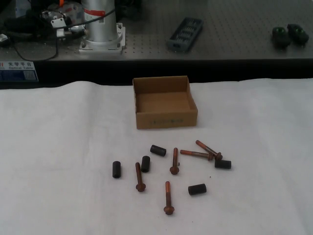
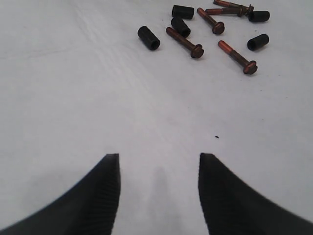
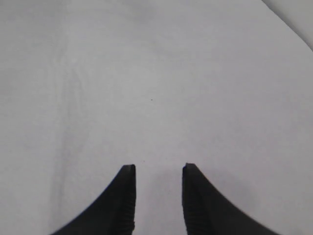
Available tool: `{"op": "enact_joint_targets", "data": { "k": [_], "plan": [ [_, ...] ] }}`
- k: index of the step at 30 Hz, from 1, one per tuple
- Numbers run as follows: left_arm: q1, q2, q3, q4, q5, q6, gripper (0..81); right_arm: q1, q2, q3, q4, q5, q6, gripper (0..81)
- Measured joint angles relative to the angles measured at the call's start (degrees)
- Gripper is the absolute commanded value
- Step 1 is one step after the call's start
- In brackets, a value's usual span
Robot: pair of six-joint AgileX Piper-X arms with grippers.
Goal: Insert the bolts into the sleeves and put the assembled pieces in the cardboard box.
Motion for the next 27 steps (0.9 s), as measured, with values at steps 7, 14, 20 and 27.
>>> {"op": "enact_joint_targets", "data": {
  "k": [7,14,20,27],
  "plan": [
    [0.00,0.00,0.00,0.00,0.00,0.00,36.3,0.00,0.00,0.00,0.00,0.00,0.00,25.1],
    [0.00,0.00,0.00,0.00,0.00,0.00,36.3,0.00,0.00,0.00,-0.13,0.00,0.00,25.1],
    [0.00,0.00,0.00,0.00,0.00,0.00,36.3,0.00,0.00,0.00,-0.85,0.00,0.00,25.1],
    [0.00,0.00,0.00,-0.34,0.00,-15.38,36.3,0.00,0.00,0.00,-1.73,0.00,0.00,25.1]
  ]
}}
